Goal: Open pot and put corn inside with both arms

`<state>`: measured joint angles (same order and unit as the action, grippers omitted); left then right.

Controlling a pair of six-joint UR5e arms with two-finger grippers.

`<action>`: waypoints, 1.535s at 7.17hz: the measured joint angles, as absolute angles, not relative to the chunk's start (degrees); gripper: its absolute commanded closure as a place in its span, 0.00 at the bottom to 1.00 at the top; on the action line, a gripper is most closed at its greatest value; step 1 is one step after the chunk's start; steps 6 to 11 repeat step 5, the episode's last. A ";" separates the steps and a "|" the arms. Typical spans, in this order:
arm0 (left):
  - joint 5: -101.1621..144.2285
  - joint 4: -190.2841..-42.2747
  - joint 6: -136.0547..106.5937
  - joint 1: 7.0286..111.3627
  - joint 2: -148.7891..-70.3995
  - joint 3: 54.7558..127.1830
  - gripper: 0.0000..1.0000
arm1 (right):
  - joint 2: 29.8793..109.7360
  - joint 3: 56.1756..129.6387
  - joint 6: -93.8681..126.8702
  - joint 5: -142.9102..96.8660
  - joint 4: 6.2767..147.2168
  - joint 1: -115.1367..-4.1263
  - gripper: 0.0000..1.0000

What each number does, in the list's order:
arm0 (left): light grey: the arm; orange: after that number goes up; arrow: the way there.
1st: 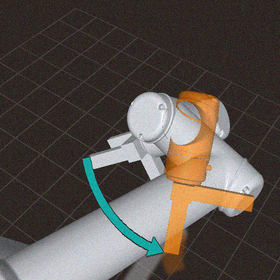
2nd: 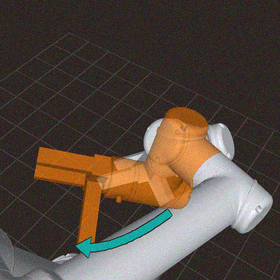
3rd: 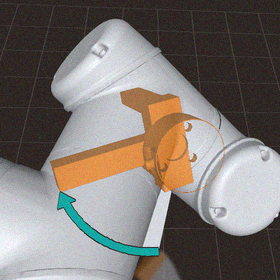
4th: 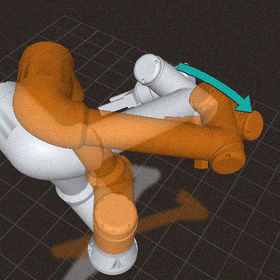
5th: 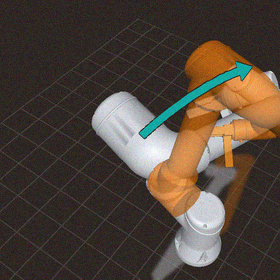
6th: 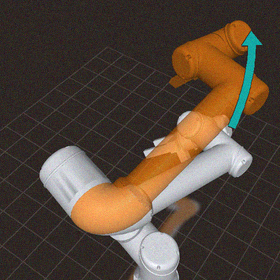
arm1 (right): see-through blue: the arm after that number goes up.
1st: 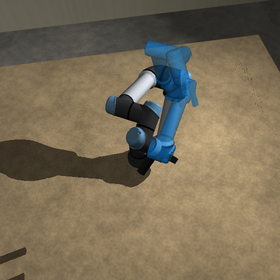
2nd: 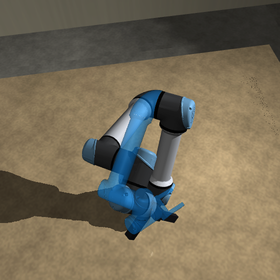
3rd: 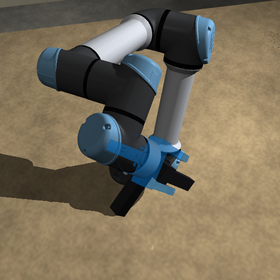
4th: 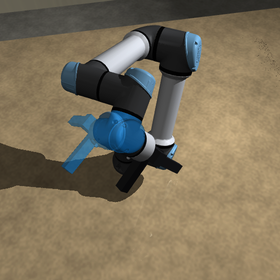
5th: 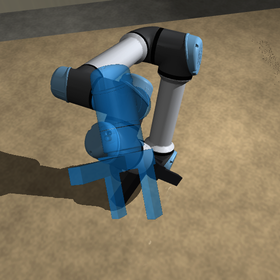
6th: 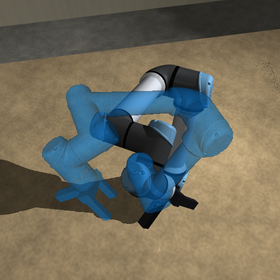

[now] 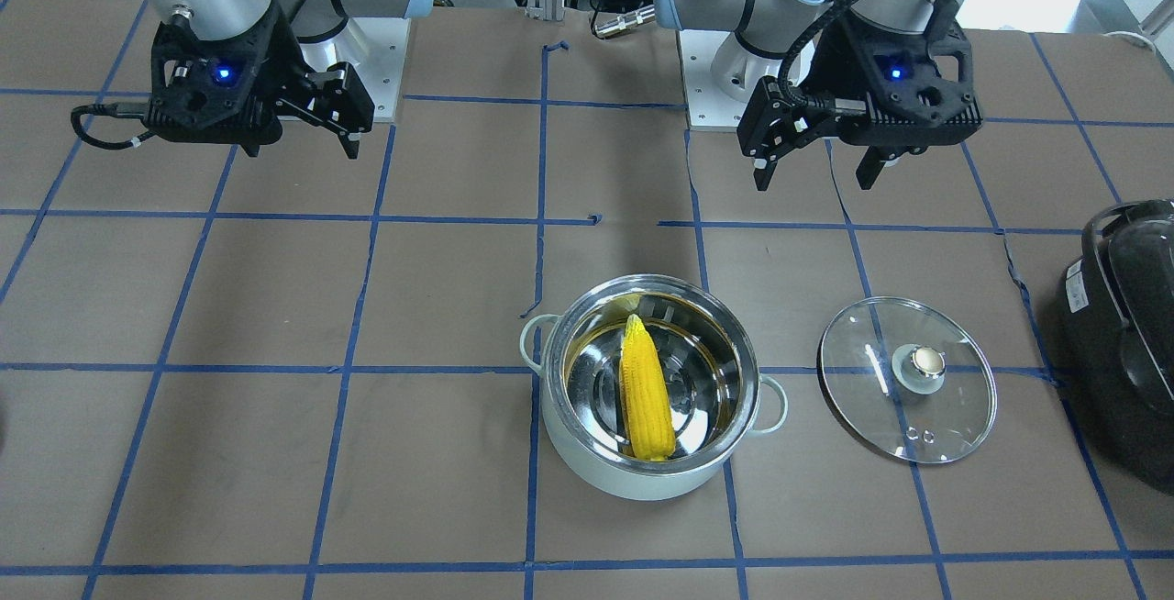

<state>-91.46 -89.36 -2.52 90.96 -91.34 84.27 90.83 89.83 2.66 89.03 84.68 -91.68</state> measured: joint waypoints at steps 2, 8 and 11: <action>-91.46 -89.33 1.16 91.00 -91.47 84.25 0.00 | 91.34 89.75 2.18 89.16 84.15 -90.19 0.00; -91.53 -89.30 2.92 91.07 -91.49 84.25 0.00 | 91.47 89.75 2.11 89.37 84.72 -89.58 0.00; -91.53 -89.30 2.92 91.07 -91.49 84.25 0.00 | 91.47 89.75 2.11 89.37 84.72 -89.58 0.00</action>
